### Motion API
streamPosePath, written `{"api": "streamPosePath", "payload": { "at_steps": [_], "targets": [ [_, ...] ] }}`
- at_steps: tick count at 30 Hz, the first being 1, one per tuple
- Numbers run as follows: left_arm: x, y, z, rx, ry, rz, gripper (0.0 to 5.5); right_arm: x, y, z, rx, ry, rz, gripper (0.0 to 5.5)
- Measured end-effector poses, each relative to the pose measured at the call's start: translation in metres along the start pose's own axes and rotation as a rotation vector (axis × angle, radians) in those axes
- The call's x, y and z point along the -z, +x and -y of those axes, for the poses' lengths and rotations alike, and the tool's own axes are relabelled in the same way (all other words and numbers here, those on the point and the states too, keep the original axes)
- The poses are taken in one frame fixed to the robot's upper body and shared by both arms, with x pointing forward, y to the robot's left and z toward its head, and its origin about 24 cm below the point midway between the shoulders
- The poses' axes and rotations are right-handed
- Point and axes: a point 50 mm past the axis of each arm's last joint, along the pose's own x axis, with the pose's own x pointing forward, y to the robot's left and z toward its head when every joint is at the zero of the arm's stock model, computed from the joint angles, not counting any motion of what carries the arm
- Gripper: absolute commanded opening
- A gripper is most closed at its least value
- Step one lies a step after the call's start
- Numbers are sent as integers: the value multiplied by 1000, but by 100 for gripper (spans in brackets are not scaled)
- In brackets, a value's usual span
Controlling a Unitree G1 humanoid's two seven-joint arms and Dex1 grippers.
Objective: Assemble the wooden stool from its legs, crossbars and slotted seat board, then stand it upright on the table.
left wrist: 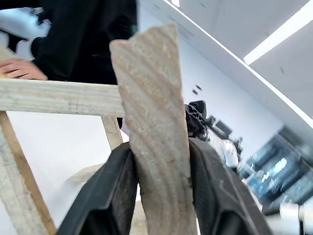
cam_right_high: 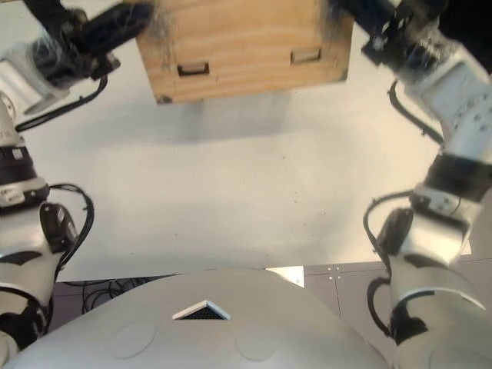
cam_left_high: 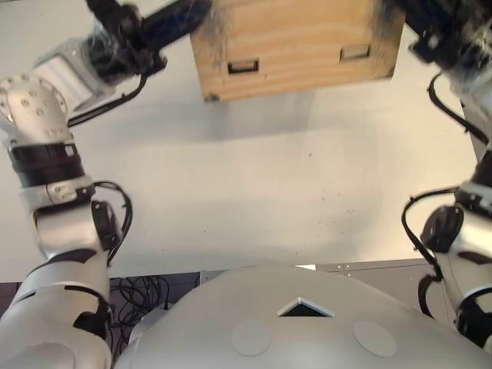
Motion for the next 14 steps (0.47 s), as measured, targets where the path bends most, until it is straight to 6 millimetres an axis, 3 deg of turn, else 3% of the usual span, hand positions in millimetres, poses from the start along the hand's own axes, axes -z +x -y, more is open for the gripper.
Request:
{"api": "streamPosePath", "payload": {
  "at_steps": [4, 6, 9, 12, 14],
  "targets": [
    [-21, 43, -20, -136, -196, 185, 139, -23, 42, 17, 156, 169, 125, 177],
    [-26, 54, -34, -205, -293, 267, 137, -34, 56, 25, 236, 218, 206, 137],
    [-34, 63, -54, -328, -428, 406, 136, -32, 80, 35, 368, 278, 267, 86],
    [-36, 66, -68, -474, -488, 513, 200, -22, 88, 45, 483, 323, 300, 133],
    [-38, 60, -74, -475, -533, 614, 237, -18, 86, 52, 504, 381, 355, 171]
  ]
}}
